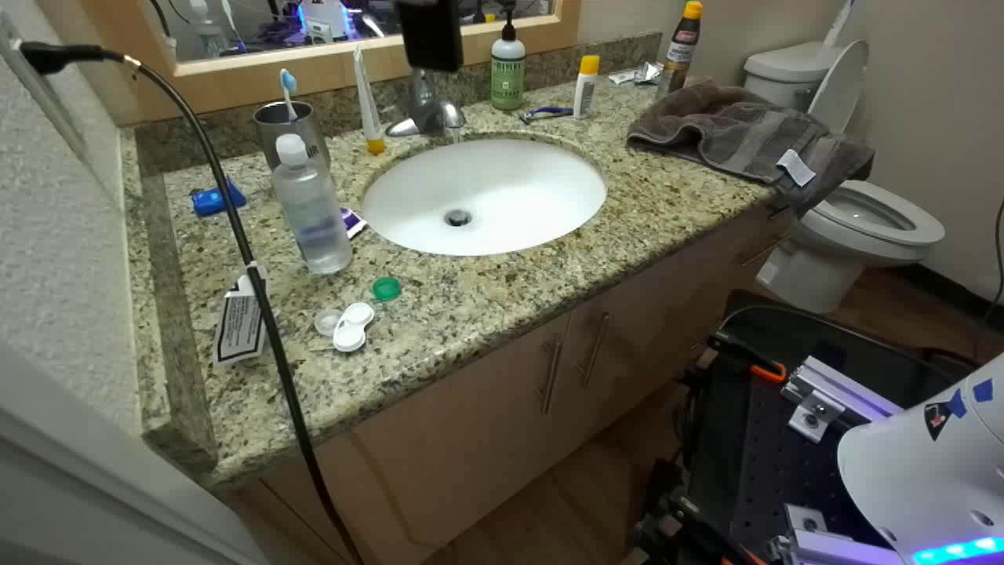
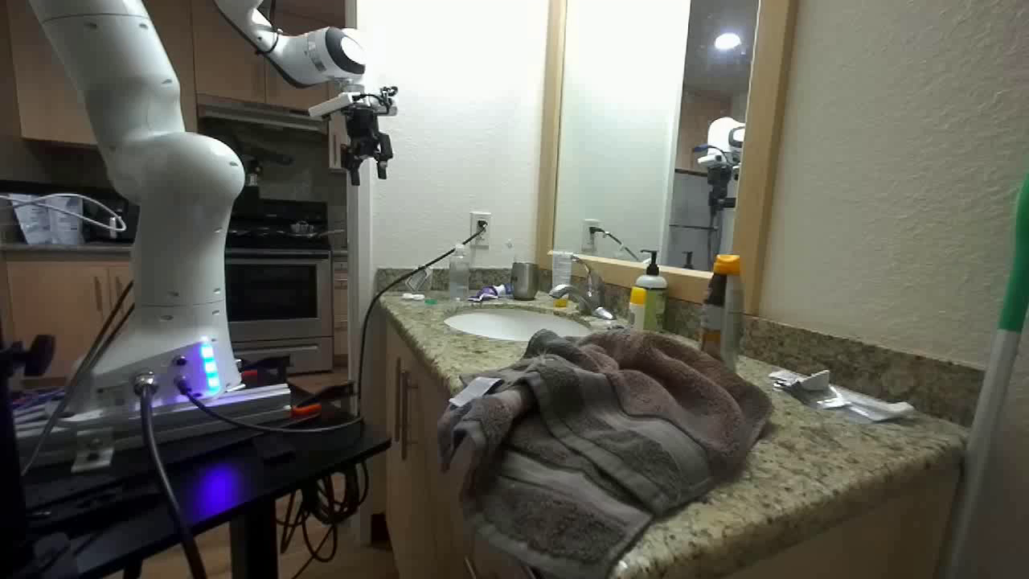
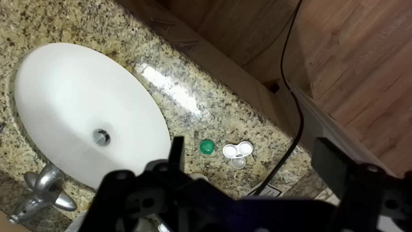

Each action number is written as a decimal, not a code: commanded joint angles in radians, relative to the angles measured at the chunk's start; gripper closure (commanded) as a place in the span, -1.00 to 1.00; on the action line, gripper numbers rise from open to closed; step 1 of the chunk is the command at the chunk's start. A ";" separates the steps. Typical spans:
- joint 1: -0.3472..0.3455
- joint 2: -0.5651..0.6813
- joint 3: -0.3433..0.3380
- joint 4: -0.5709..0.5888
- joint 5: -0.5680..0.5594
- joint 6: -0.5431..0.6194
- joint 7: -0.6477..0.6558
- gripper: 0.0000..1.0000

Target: Close the tap

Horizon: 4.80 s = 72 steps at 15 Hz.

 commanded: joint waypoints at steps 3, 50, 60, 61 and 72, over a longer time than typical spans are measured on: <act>0.022 0.003 -0.019 0.002 -0.007 -0.002 0.007 -1.00; -0.185 0.698 -0.384 0.650 0.064 0.118 0.432 -1.00; -0.289 0.879 -0.420 0.911 0.201 -0.150 0.218 -1.00; -0.299 0.920 -0.439 0.964 0.190 -0.172 0.255 -1.00; -0.369 1.098 -0.419 1.121 0.193 -0.221 0.058 -1.00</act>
